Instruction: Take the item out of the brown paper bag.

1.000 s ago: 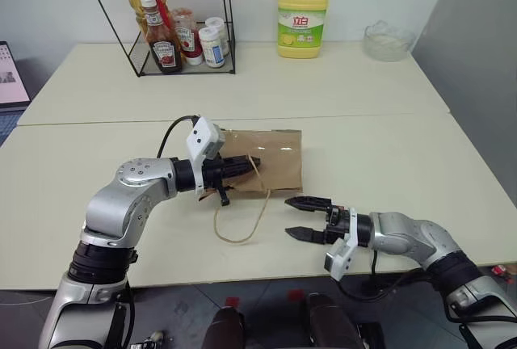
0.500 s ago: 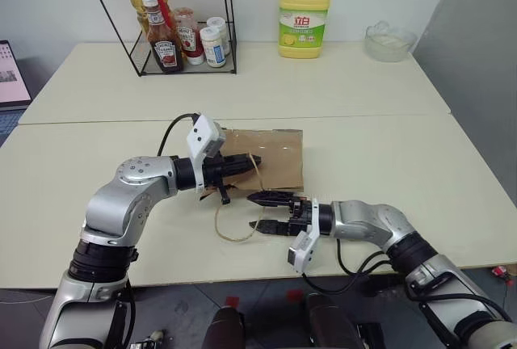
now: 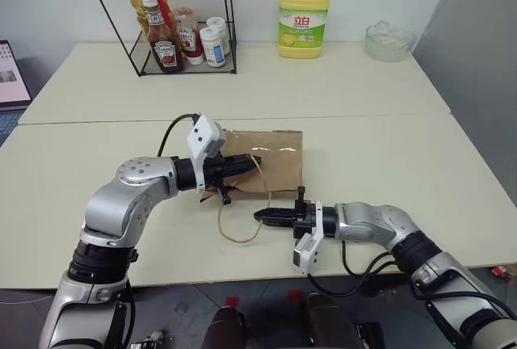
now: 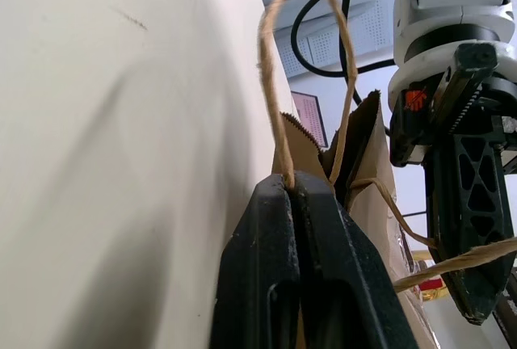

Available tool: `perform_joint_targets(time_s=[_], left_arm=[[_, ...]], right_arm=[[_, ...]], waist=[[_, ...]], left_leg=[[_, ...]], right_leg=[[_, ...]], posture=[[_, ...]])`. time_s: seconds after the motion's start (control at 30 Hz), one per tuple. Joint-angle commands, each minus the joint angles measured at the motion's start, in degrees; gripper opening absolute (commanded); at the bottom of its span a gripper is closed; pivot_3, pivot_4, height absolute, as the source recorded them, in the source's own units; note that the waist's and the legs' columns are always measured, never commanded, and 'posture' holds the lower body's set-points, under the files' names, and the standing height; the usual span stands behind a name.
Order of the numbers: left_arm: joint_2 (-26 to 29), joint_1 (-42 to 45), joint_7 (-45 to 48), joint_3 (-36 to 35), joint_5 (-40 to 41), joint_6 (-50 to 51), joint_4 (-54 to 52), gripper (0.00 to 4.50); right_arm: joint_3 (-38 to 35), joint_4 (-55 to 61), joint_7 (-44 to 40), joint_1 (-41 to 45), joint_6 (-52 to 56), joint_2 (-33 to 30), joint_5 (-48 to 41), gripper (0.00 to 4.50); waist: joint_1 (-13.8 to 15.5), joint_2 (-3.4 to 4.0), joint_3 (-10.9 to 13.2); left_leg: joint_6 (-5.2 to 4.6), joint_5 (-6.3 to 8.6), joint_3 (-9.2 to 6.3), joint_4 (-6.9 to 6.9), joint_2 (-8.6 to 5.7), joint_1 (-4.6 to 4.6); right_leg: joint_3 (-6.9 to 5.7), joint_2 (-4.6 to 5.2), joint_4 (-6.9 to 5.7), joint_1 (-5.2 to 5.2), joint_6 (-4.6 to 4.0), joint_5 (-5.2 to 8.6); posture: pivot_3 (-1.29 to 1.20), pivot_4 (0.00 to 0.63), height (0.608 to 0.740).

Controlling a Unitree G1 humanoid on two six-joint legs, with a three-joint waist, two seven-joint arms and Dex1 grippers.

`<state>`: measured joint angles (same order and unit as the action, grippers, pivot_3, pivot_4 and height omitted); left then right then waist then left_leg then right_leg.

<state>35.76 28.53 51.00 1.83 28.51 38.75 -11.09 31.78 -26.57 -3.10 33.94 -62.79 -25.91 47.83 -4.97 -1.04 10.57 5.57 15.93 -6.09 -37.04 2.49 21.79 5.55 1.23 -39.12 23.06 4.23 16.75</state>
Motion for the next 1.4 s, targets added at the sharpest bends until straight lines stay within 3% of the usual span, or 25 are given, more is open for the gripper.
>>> perform_joint_targets(time_s=[0.03,0.37,0.53,0.73,0.9,1.17,1.33,1.4], left_arm=[[0.2,4.9,-2.2,-2.7,0.8,2.0,0.5,0.0],[-6.4,21.1,-14.7,-10.3,5.9,14.8,7.6,0.0],[-8.1,22.6,-17.9,-11.9,7.9,17.7,5.8,0.0],[-7.4,21.3,-17.7,-12.5,9.6,18.1,4.6,0.0],[-7.1,20.4,-17.5,-12.9,11.3,18.6,3.4,0.0],[-6.3,19.1,-17.4,-13.0,12.8,18.6,3.0,0.0],[-5.7,18.9,-17.0,-12.4,12.3,17.4,4.2,0.0],[-5.5,18.8,-16.8,-12.2,12.1,17.2,4.3,0.0]], right_arm=[[1.7,-0.4,-4.9,-1.4,1.2,-0.5,-3.4,0.03],[4.1,-2.0,-16.6,-2.6,5.7,-1.9,-9.4,0.03],[3.9,-2.0,-17.6,-2.7,6.2,-2.1,-9.6,0.03],[2.7,-0.9,-23.1,-4.1,8.7,-3.0,-16.8,0.03],[0.3,7.8,-30.6,-7.4,14.3,-6.1,-27.6,1.67],[-9.0,29.0,-37.5,-18.6,26.8,-17.0,-41.9,4.43],[-14.5,41.3,-40.5,-22.4,43.5,-18.8,-54.1,4.47],[-15.9,46.4,-40.4,-22.2,53.3,-17.6,-60.1,4.08]], waist=[[0.0,-0.01,0.0],[0.2,-0.08,-0.1],[0.1,-0.08,-0.1],[0.2,-0.08,-0.1],[0.3,-0.08,0.0],[0.6,-0.1,0.0],[0.6,-0.12,0.0],[0.6,-0.12,0.0]], left_leg=[[0.0,0.0,0.0,0.0,0.0,0.0],[0.01,0.0,-0.11,-0.06,-0.03,-0.06],[0.0,0.01,-0.06,0.09,-0.04,-0.9],[-0.01,0.03,-0.12,0.07,-0.06,-0.96],[-0.01,0.03,-0.15,0.07,-0.1,-0.94],[-0.07,0.06,-0.16,0.07,-0.14,-0.89],[-0.1,0.08,-0.16,0.07,-0.11,-0.91],[-0.1,0.08,-0.18,0.07,-0.11,-0.91]], right_leg=[[0.0,0.0,0.0,-0.01,0.0,0.0],[-0.08,0.02,0.09,-0.25,0.0,0.0],[-0.07,0.05,0.19,-1.06,0.0,0.0],[-0.05,0.05,0.24,-1.23,-0.01,0.02],[-0.05,0.09,0.26,-1.27,-0.01,0.02],[-0.03,0.1,0.3,-1.26,0.01,0.03],[0.0,0.05,0.32,-1.23,0.01,0.04],[0.0,0.03,0.29,-1.22,0.01,0.04]], posture=[[0.0,0.15,0.74],[0.0,0.15,0.74],[0.0,0.15,0.74],[0.0,0.15,0.74],[0.0,0.15,0.74],[0.0,0.15,0.74],[0.0,0.15,0.74],[0.0,0.15,0.74]])
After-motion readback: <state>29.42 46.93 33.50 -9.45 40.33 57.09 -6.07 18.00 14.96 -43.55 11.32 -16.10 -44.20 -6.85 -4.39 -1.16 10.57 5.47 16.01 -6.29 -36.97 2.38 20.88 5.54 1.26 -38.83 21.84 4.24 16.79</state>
